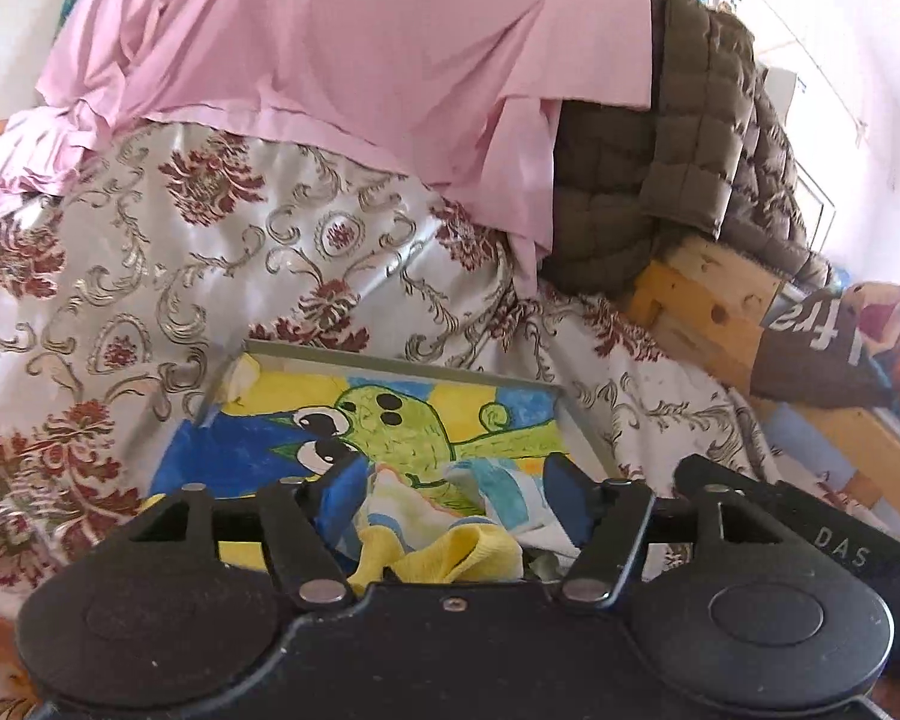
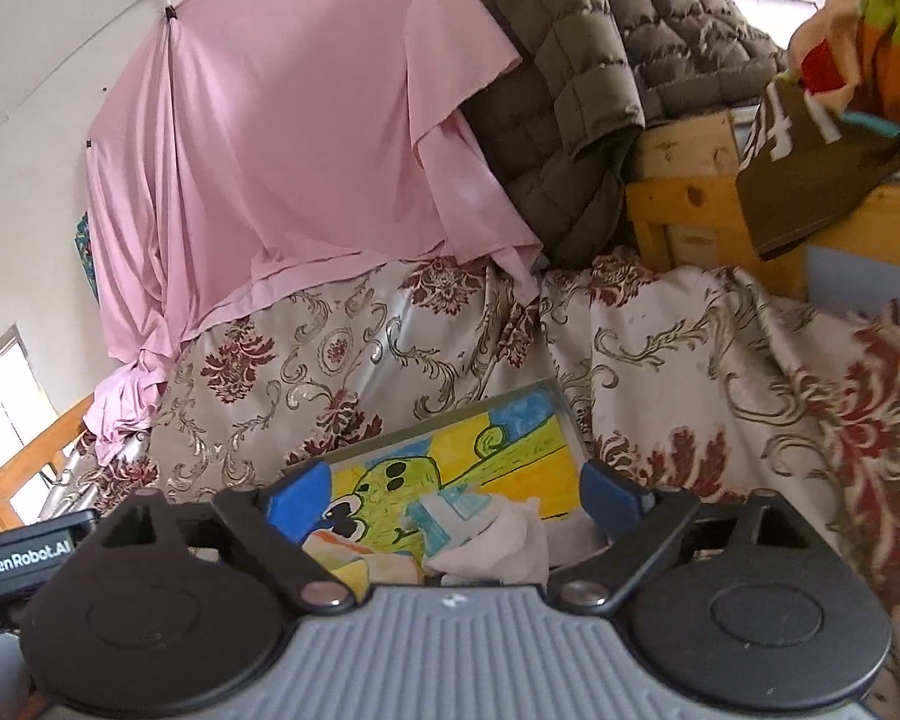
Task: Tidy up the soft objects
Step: 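Withdraw both open tools from the tray toward the pile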
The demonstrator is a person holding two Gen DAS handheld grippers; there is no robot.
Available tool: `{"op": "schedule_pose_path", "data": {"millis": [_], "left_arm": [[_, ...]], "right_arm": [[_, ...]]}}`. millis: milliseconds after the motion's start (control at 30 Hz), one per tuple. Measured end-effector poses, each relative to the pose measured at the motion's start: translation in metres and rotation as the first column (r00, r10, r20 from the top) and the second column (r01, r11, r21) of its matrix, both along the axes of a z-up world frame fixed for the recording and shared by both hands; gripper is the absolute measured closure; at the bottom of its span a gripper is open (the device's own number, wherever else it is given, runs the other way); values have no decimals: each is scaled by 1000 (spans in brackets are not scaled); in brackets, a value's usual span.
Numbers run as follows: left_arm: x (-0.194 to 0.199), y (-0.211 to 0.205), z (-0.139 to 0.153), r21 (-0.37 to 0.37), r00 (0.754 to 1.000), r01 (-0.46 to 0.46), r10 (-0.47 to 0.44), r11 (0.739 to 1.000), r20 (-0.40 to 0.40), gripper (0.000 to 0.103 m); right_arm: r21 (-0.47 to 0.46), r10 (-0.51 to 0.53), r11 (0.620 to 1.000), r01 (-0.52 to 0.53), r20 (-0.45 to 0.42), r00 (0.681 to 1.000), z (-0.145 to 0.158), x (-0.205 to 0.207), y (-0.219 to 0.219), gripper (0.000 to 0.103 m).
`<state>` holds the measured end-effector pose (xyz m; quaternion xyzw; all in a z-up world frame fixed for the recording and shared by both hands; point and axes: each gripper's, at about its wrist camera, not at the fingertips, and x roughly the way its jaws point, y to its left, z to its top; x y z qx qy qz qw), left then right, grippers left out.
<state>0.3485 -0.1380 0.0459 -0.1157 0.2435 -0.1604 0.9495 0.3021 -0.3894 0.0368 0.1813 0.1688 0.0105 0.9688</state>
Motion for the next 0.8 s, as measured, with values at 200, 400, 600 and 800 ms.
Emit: {"op": "schedule_pose_path", "data": {"millis": [200,400,600,800], "left_arm": [[-41,18,15,-20,1000,-15,15,1000,25,23],[-89,35,28,-47,997,-50,53,998,57,13],[-135,51,37,-32,991,-70,73,997,113,6],[-181,69,36,-10,984,-96,97,995,151,1]], "right_arm": [[-24,2,1000,-2,15,1000,16,-38,10,2],[-44,16,999,-14,30,999,26,-78,28,0],[-90,32,996,-26,65,997,23,-121,48,0],[-84,51,996,-43,94,994,17,-154,59,0]]}}
